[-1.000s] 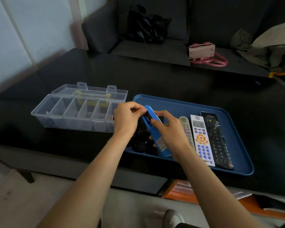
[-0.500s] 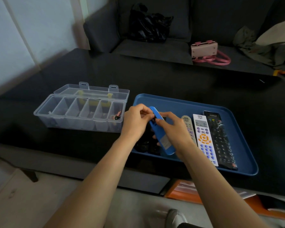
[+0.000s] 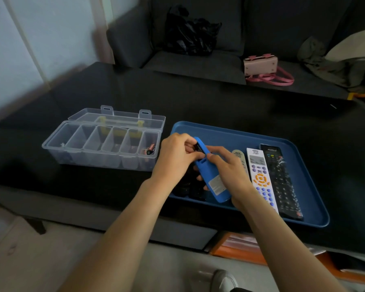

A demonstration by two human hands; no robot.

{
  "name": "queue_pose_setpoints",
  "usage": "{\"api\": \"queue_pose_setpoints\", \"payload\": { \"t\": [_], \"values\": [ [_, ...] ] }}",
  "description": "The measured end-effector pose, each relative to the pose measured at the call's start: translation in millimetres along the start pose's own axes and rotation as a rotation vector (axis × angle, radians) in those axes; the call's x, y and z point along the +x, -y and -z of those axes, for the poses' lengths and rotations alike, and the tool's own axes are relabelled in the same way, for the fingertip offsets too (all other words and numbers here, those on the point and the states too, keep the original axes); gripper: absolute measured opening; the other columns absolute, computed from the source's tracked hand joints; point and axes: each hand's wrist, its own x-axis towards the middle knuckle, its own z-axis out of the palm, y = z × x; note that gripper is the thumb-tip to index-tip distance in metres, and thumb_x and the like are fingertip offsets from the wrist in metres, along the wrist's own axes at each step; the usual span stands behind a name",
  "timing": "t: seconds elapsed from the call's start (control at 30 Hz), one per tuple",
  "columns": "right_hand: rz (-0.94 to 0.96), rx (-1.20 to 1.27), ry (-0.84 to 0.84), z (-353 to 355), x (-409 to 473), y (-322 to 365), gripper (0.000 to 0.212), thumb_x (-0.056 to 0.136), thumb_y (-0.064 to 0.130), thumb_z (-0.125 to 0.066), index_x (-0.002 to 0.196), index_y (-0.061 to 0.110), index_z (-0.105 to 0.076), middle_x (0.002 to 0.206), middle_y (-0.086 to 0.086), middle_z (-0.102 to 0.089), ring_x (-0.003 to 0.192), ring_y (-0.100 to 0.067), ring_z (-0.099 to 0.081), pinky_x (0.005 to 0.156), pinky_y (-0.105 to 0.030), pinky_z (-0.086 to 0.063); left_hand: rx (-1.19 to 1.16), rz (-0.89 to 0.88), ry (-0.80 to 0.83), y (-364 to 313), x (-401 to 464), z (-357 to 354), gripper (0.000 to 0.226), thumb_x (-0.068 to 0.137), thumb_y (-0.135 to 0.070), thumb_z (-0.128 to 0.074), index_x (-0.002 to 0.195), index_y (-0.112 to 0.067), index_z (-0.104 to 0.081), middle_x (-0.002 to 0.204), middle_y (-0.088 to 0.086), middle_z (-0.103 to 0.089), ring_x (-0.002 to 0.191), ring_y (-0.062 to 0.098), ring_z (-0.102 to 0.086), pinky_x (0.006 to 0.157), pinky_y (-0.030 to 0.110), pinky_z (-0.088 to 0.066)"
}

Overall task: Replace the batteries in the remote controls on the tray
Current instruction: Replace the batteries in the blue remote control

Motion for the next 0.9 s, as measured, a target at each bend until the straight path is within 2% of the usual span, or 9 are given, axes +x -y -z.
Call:
{"api": "queue_pose_setpoints", "payload": {
  "t": [0.1, 0.2, 0.37, 0.47, 0.57, 0.67, 0.77, 0.8, 0.9],
  "values": [
    [0.033, -0.045, 0.004, -2, -2, 1, 0.015, 0.098, 0.023, -0.049, 0.107, 0.029, -0.059, 0.086, -0.007, -0.07, 0.066, -0.022, -0.07, 0.05, -0.032, -0.056, -0.022, 0.043, -0.077, 2, 1, 1, 0.016, 0.079, -0.013, -0.071, 0.095, -0.009, -0.068, 0.092, 0.001, -0.068, 0.077, 0.003, -0.059, 0.068, 0.004, -0.045],
    [0.087, -0.144, -0.02, -5, -4, 0, 0.016, 0.097, 0.026, -0.05, 0.109, 0.033, -0.058, 0.092, -0.005, -0.068, 0.069, -0.022, -0.071, 0.05, -0.032, -0.056, 0.032, 0.068, -0.136, 4, 2, 1, 0.009, 0.084, -0.015, -0.066, 0.091, -0.01, -0.07, 0.09, 0.001, -0.068, 0.08, 0.005, -0.058, 0.063, 0.006, -0.042],
    [0.125, -0.264, -0.072, -8, -1, -6, 0.018, 0.098, 0.028, -0.05, 0.113, 0.034, -0.056, 0.097, -0.004, -0.067, 0.072, -0.021, -0.071, 0.055, -0.037, -0.059, 0.034, 0.112, -0.127, 7, 2, -3, 0.007, 0.085, -0.015, -0.066, 0.089, -0.011, -0.07, 0.088, 0.002, -0.067, 0.089, 0.014, -0.06, 0.076, 0.022, -0.046],
    [0.164, -0.368, -0.096, -9, 2, -10, 0.021, 0.097, 0.029, -0.05, 0.117, 0.033, -0.057, 0.104, 0.0, -0.067, 0.083, -0.02, -0.069, 0.067, -0.044, -0.06, 0.024, 0.146, -0.102, 10, 3, -4, 0.009, 0.086, -0.015, -0.064, 0.09, -0.01, -0.07, 0.089, 0.002, -0.067, 0.085, 0.009, -0.059, 0.069, 0.013, -0.043],
    [0.171, -0.417, -0.098, -8, 3, -11, 0.027, 0.097, 0.03, -0.051, 0.122, 0.029, -0.059, 0.109, 0.0, -0.067, 0.09, -0.022, -0.068, 0.07, -0.047, -0.059, 0.002, 0.175, -0.066, 11, 4, -4, 0.009, 0.087, -0.014, -0.063, 0.092, -0.009, -0.069, 0.09, 0.001, -0.066, 0.08, 0.004, -0.056, 0.06, 0.009, -0.041],
    [0.164, -0.427, -0.087, -7, 3, -11, 0.029, 0.097, 0.028, -0.052, 0.125, 0.029, -0.058, 0.109, -0.002, -0.068, 0.088, -0.022, -0.068, 0.067, -0.043, -0.06, -0.022, 0.209, -0.037, 14, 6, -4, 0.008, 0.087, -0.014, -0.063, 0.091, -0.01, -0.069, 0.091, 0.003, -0.068, 0.083, 0.008, -0.06, 0.071, 0.015, -0.043],
    [0.19, -0.447, -0.108, -6, 5, -9, 0.031, 0.098, 0.025, -0.05, 0.127, 0.031, -0.058, 0.097, -0.004, -0.069, 0.077, -0.019, -0.067, 0.054, -0.025, -0.056, -0.104, 0.222, 0.044, 14, 5, -7, 0.007, 0.085, -0.013, -0.065, 0.088, -0.011, -0.071, 0.089, 0.004, -0.07, 0.084, 0.012, -0.064, 0.083, 0.03, -0.051],
    [0.192, -0.442, -0.124, -5, 6, -9, 0.031, 0.098, 0.025, -0.049, 0.127, 0.032, -0.058, 0.094, -0.005, -0.07, 0.075, -0.019, -0.067, 0.054, -0.025, -0.055, -0.11, 0.21, 0.067, 12, 4, -10, 0.007, 0.085, -0.012, -0.065, 0.088, -0.011, -0.071, 0.087, 0.003, -0.07, 0.083, 0.012, -0.065, 0.083, 0.03, -0.052],
    [0.149, -0.35, -0.131, -6, 9, -9, 0.03, 0.097, 0.027, -0.05, 0.125, 0.033, -0.061, 0.095, -0.007, -0.07, 0.077, -0.026, -0.069, 0.067, -0.046, -0.059, -0.064, 0.168, 0.02, 9, 2, -14, 0.005, 0.085, -0.014, -0.065, 0.088, -0.013, -0.069, 0.086, -0.001, -0.067, 0.081, 0.008, -0.061, 0.071, 0.015, -0.046]
  ]
}}
